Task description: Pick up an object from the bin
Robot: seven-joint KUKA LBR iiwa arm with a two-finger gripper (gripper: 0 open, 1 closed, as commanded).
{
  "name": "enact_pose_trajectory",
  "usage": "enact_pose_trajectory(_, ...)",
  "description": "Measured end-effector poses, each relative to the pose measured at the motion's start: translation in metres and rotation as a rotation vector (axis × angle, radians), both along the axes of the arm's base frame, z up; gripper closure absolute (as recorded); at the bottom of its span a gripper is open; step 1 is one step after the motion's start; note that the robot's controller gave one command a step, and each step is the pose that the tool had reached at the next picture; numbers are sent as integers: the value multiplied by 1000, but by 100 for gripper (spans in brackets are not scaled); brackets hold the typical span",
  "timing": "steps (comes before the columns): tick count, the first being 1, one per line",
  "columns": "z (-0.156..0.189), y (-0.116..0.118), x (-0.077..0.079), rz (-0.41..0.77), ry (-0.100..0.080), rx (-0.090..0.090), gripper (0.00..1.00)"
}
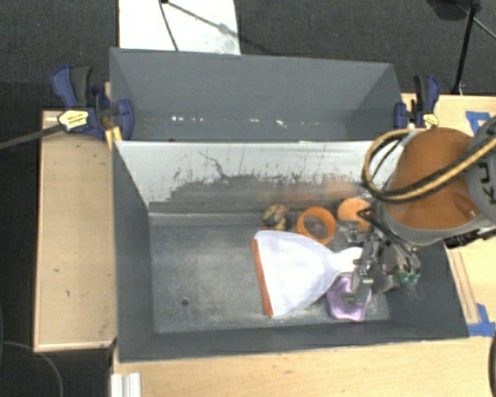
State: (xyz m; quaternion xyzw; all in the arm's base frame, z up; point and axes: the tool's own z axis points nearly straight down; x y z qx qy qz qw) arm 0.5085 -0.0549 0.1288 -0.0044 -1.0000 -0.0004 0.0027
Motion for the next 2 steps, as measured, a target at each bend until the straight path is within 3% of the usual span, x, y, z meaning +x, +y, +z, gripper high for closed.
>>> enact_pose_trajectory(1,4,0,2,2,-8,-1,0)
enact_pose_trajectory(2,-29,5,-1,55,-8,-1,0)
